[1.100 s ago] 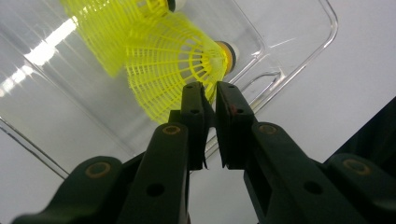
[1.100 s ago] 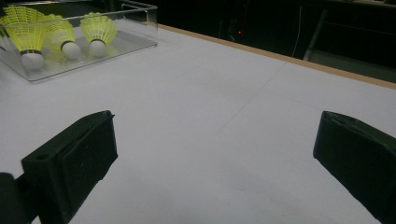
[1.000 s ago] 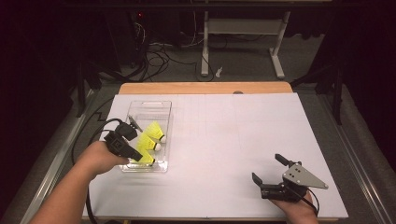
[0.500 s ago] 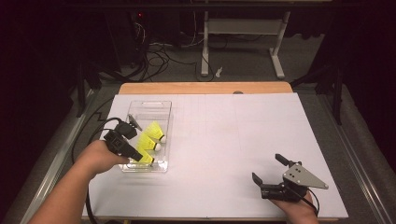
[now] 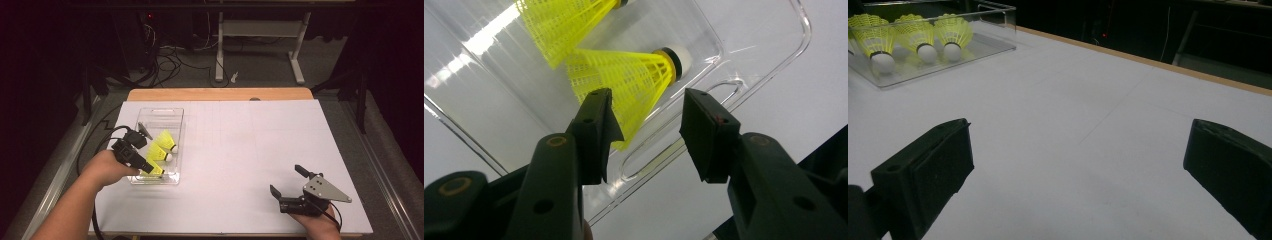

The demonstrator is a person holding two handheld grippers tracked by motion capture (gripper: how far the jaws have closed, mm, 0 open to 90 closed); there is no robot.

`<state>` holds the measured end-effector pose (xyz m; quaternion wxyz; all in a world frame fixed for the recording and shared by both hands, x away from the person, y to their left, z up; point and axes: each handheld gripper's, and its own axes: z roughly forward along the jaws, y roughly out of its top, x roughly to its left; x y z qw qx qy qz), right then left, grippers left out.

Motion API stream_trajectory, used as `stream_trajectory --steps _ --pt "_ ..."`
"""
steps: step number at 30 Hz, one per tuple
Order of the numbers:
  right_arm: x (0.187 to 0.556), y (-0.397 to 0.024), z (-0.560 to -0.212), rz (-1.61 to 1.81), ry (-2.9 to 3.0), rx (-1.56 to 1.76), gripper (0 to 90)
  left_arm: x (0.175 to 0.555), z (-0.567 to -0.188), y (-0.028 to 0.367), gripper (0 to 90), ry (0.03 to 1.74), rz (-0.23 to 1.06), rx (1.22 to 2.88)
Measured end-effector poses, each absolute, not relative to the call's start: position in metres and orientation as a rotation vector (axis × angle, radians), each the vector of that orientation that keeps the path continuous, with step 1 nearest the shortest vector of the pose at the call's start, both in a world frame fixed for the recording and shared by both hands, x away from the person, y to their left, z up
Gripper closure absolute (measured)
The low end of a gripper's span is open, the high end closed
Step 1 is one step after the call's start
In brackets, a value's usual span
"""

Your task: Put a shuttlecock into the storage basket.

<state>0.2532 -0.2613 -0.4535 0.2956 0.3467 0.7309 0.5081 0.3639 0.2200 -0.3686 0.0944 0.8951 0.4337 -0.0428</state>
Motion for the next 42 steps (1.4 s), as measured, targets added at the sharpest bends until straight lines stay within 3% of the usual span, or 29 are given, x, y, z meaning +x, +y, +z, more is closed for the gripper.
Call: stream_trajectory --steps 28,42 --pt "0.253 -0.262 -0.453 1.359 1.938 0.923 0.3 0.366 -0.357 0.216 30.4 1.354 -0.067 2.659" --pt "0.253 -0.261 -0.453 1.356 1.944 0.919 0.3 0.369 -0.362 0.210 0.6 1.362 -0.054 2.666"
